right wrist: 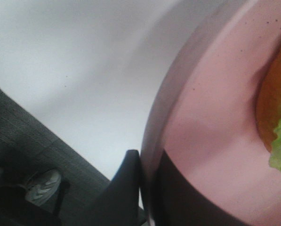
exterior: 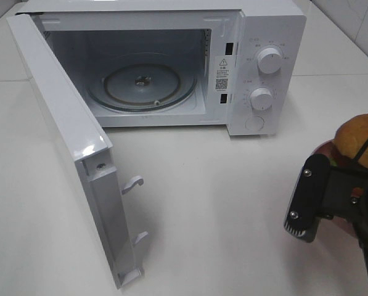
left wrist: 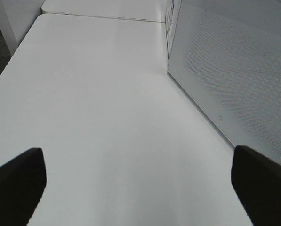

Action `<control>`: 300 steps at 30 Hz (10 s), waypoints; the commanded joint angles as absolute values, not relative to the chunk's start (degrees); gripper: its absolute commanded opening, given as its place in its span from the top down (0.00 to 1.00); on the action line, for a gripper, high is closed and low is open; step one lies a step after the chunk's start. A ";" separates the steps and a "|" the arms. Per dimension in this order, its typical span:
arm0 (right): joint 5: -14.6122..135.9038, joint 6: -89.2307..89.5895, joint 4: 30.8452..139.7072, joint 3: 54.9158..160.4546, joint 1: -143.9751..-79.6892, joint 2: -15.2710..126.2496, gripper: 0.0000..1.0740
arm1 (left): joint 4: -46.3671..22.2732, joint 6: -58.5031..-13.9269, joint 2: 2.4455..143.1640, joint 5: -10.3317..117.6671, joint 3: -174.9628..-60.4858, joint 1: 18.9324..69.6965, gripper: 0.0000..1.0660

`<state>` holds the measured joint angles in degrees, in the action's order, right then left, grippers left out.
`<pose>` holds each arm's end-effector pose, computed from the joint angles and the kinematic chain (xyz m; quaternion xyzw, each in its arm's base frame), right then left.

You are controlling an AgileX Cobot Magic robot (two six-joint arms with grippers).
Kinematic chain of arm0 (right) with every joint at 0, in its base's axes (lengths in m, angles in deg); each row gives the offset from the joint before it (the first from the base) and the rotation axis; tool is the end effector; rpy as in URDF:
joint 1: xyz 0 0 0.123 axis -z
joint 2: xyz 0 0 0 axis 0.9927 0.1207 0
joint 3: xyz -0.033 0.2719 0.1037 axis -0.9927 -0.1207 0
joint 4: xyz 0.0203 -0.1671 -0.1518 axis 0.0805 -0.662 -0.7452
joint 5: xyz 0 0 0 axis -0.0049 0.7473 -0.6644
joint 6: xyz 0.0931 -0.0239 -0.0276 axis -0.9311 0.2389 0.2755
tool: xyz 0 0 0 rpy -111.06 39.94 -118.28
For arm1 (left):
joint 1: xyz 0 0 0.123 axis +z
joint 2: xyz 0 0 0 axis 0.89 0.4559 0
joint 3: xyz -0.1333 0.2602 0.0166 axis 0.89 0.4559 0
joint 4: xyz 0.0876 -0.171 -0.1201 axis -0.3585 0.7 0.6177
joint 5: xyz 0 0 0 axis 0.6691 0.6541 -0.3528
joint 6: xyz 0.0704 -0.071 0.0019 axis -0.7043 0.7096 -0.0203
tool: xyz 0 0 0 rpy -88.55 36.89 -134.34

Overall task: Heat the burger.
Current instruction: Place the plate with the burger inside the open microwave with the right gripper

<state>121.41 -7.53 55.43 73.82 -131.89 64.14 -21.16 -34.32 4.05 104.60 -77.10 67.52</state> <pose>0.1379 0.0944 0.2025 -0.5118 0.8320 -0.2092 0.0465 -0.0301 -0.0109 0.2636 -0.0176 0.8521 -0.0181 0.5227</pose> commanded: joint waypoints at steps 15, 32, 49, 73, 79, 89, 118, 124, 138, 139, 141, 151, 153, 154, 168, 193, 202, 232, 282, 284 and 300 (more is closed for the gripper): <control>107.08 15.33 46.49 73.71 -134.87 63.57 1.00 | -20.99 -33.92 3.25 103.92 -77.04 67.75 0.05; 92.36 38.31 43.85 74.00 -134.87 64.60 1.00 | -20.99 -33.92 3.25 103.92 -77.04 67.75 0.05; 86.23 45.76 44.14 84.25 -131.60 75.31 1.00 | -20.99 -33.92 3.25 103.92 -77.04 67.75 0.05; 86.06 56.59 54.68 98.58 -128.85 86.49 1.00 | -20.99 -33.92 3.25 103.92 -77.04 67.75 0.05; 86.51 57.16 54.68 100.29 -127.99 87.06 1.00 | -20.99 -33.92 3.25 103.92 -77.04 67.75 0.05; 87.78 57.79 54.68 105.91 -127.36 90.90 1.00 | -20.99 -33.92 3.25 103.92 -77.04 67.75 0.05; 94.94 57.45 59.15 123.50 -127.36 101.84 1.00 | -20.99 -33.87 3.25 103.92 -77.04 67.75 0.05; 96.14 57.85 59.72 128.20 -127.36 103.85 1.00 | -20.99 -33.87 3.25 103.92 -77.04 67.75 0.05; 98.03 59.34 62.01 134.16 -127.13 107.86 1.00 | -20.99 -33.87 3.25 103.92 -77.04 67.75 0.05; 98.43 59.34 62.24 134.79 -126.90 108.43 1.00 | -20.99 -33.87 3.25 103.92 -77.04 67.75 0.05; 98.78 59.34 62.24 135.76 -126.84 109.52 1.00 | -20.99 -33.87 3.25 103.92 -77.04 67.75 0.05; 99.75 59.57 63.50 142.06 -125.07 114.10 1.00 | -20.99 -33.87 3.25 103.92 -77.04 67.75 0.05; 100.04 59.57 63.79 143.67 -124.61 115.08 1.00 | -20.99 -33.87 3.25 103.92 -77.04 67.75 0.05; 100.04 59.57 63.79 143.67 -124.61 115.08 1.00 | -20.99 -33.87 3.25 103.92 -77.04 67.75 0.05; 102.33 60.94 68.20 151.63 -124.04 120.23 1.00 | -20.99 -33.87 3.25 103.92 -77.04 67.75 0.05; 99.41 61.46 68.66 151.69 -120.03 121.26 1.00 | -20.99 -33.87 3.25 103.92 -77.04 67.75 0.05; 99.69 61.46 69.23 153.01 -120.03 122.41 1.00 | -20.99 -33.87 3.25 103.92 -77.04 67.75 0.05; 103.36 60.77 72.21 159.71 -120.88 125.96 1.00 | -20.99 -33.87 3.25 103.92 -77.04 67.75 0.05; 106.68 55.04 73.87 159.71 -120.88 124.24 0.32 | -20.99 -33.87 3.25 103.92 -77.04 67.75 0.05; 106.91 54.75 73.93 159.71 -120.88 124.24 0.32 | -20.99 -33.87 3.25 103.92 -77.04 67.75 0.05; 112.13 55.04 76.57 159.65 -120.88 122.98 0.32 | -20.99 -33.87 3.25 103.92 -77.04 67.75 0.05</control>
<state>110.98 55.33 75.48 159.37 -120.83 124.02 -21.16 -34.32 4.05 104.60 -77.10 67.52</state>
